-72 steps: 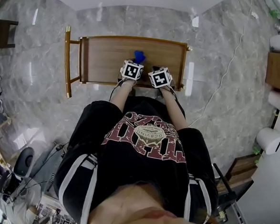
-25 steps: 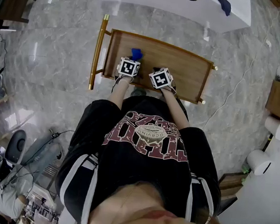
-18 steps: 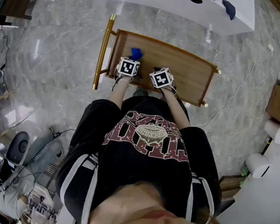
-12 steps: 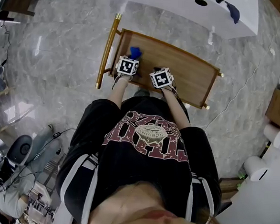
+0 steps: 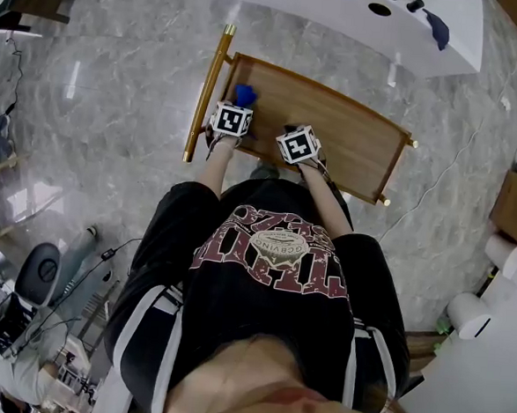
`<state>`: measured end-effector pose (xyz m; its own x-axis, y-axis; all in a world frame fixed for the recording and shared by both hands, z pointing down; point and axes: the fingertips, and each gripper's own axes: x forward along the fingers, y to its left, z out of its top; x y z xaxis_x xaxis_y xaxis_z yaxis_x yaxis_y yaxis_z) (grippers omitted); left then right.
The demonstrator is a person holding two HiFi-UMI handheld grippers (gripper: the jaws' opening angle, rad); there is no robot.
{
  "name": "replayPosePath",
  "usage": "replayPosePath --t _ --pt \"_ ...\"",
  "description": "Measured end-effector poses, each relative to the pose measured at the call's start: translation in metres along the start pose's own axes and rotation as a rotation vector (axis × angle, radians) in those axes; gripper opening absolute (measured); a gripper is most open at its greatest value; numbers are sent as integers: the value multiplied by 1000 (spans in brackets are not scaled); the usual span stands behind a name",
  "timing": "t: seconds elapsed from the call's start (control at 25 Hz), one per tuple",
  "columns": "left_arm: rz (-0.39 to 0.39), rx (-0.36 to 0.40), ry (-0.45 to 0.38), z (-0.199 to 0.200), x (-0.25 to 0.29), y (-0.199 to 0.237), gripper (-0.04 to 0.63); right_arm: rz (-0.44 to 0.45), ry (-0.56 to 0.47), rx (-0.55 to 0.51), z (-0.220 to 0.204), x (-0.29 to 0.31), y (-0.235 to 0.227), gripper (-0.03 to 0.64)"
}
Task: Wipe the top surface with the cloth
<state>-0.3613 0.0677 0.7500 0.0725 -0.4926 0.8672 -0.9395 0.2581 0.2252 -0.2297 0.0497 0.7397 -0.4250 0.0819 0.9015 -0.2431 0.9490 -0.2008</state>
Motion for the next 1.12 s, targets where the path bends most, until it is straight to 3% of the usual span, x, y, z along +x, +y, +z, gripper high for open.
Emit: replayPosePath --t 0.48,1.12 --pt "124 7 0 0 -14 28 100 -4 5 -10 -4 0 7 18" --pt "148 -44 7 -23 -24 26 100 19 7 -15 -23 -4 12 18"
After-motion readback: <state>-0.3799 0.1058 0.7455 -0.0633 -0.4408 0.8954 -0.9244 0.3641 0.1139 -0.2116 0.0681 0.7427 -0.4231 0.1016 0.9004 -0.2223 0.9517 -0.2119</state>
